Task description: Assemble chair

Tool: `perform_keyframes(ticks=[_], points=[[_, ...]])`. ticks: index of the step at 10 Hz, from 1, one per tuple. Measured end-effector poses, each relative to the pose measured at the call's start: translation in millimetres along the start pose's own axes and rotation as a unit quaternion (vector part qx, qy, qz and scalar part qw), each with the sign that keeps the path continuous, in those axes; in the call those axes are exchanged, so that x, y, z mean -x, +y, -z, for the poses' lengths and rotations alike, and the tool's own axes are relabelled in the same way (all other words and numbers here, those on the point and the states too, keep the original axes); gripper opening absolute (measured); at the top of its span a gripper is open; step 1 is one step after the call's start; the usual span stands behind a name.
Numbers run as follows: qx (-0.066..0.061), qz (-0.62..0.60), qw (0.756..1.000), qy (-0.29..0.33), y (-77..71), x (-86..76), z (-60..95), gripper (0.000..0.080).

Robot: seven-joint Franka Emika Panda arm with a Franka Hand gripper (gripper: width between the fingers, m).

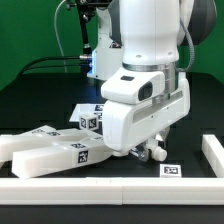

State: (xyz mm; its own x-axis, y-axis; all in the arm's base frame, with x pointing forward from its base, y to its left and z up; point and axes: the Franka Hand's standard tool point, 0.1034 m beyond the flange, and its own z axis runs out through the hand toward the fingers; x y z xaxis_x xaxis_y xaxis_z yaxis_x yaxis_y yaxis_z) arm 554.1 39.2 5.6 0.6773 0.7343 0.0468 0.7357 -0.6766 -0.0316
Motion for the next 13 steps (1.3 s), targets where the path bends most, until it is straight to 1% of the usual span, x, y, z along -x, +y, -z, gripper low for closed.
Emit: perform_keyframes(ticks=[1, 2, 3, 4, 5, 6, 7, 8, 9, 11, 12, 13], points=[[-0.002, 0.001, 1.000, -0.002, -0.4, -1.1, 0.7, 0.0290], [-0.008, 0.005, 1.000, -0.008, 2.1, -10.0, 9.6, 0.0290], [-0.010, 0.004, 1.000, -0.009, 5.3, -20.6, 24.8, 0.0290], [-0.010, -0.007, 1.000, -0.010, -0.4, -30.7, 43.0, 0.0290], [-0.006, -0.012, 1.000, -0.007, -16.1, -37.8, 59.1, 0.0290], [-0.006, -0.012, 1.000, -0.009, -37.5, -37.2, 69.6, 0.0290], [-0.004, -0.020, 1.000, -0.011, -53.8, -35.6, 76.4, 0.0290], [0.003, -0.014, 1.000, -0.010, -63.9, -36.7, 80.4, 0.0290], [0.001, -0.014, 1.000, -0.011, -61.4, -35.5, 78.1, 0.0290], [0.001, -0.014, 1.000, -0.012, -61.7, -35.0, 77.1, 0.0290], [0.005, -0.025, 1.000, -0.003, -66.1, -36.7, 74.7, 0.0290], [0.010, -0.032, 0.999, 0.011, -91.3, -31.2, 62.3, 0.0290]])
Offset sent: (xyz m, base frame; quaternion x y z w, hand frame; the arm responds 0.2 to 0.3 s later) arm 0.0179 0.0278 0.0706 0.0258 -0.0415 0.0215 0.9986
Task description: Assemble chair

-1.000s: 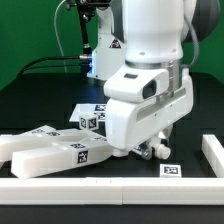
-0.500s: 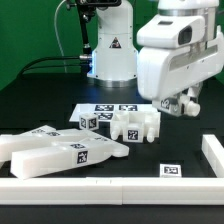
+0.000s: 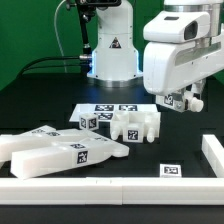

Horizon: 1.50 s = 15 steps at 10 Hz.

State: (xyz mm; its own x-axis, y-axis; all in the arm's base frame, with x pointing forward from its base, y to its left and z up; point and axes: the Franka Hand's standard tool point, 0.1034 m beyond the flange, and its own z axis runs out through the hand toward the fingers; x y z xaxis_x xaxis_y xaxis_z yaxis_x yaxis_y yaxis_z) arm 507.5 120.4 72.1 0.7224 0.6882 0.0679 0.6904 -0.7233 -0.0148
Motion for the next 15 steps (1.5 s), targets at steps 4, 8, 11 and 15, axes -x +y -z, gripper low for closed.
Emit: perform_keyframes(ticks=[4, 8, 11, 15], points=[[-0.016, -0.026, 1.000, -0.001, -49.8, 20.1, -48.7, 0.0290], [-0.018, -0.025, 1.000, -0.003, -51.3, 20.3, -52.2, 0.0547], [-0.019, -0.023, 0.999, -0.027, -25.1, 12.2, -17.5, 0.0643], [-0.041, -0.004, 0.998, -0.055, 60.6, -28.0, 30.3, 0.0649]])
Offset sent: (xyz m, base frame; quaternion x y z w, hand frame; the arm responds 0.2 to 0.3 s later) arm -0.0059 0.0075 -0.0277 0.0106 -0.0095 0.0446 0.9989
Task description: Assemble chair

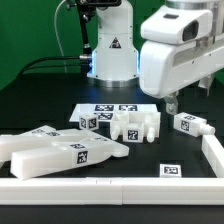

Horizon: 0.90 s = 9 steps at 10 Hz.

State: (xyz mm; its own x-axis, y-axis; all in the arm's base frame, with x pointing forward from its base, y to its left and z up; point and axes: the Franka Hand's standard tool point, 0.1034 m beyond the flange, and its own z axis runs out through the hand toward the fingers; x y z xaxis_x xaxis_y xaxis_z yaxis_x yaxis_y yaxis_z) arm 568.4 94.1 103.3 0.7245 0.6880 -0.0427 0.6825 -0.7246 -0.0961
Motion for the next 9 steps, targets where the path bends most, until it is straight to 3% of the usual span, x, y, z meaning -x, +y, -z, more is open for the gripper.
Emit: perform_keyframes(ticks=[1, 5, 6, 8, 9], points=[[0.019, 0.045, 0.998, 0.026, 2.4, -6.6, 0.8, 0.0649], [0.015, 0.035, 0.999, 0.020, 0.3, -1.4, -3.8, 0.0649], [0.017, 0.007, 1.000, 0.025, 10.7, -5.7, -4.2, 0.0649], [-0.006, -0.083, 0.996, 0.024, 34.5, -10.3, 5.4, 0.0649], [-0.009, -0.113, 0.993, 0.023, 35.5, -10.5, 6.6, 0.0649]])
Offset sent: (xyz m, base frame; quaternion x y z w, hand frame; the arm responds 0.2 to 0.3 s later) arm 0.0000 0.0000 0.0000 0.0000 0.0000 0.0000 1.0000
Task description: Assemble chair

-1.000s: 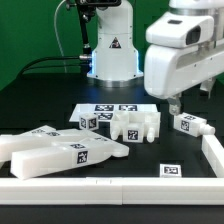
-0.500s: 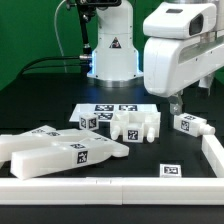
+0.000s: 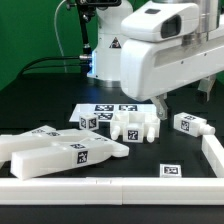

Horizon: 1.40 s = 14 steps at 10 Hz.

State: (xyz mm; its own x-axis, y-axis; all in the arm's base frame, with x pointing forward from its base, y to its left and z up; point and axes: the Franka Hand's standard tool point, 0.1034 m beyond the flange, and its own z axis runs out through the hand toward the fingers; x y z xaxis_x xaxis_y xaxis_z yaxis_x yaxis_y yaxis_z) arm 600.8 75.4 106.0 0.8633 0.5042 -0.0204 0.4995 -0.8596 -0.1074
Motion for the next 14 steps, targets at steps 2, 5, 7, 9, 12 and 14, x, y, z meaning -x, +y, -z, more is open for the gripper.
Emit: perform_keyframes(ticks=[2, 5, 7, 9, 12, 14], points=[[0.000, 0.005, 1.000, -0.001, -0.4, 0.2, -1.2, 0.0649], [-0.006, -0.010, 1.000, -0.009, 15.7, -6.1, -7.5, 0.0649], [-0.017, -0.035, 0.999, 0.024, 45.9, -25.8, -29.5, 0.0649], [-0.038, -0.062, 0.997, 0.030, 56.2, -16.9, -33.4, 0.0649], [-0.045, -0.099, 0.994, 0.020, 52.5, -15.8, -52.2, 0.0649], [-0.040, -0.130, 0.990, 0.028, 50.2, -26.0, -69.0, 0.0649]])
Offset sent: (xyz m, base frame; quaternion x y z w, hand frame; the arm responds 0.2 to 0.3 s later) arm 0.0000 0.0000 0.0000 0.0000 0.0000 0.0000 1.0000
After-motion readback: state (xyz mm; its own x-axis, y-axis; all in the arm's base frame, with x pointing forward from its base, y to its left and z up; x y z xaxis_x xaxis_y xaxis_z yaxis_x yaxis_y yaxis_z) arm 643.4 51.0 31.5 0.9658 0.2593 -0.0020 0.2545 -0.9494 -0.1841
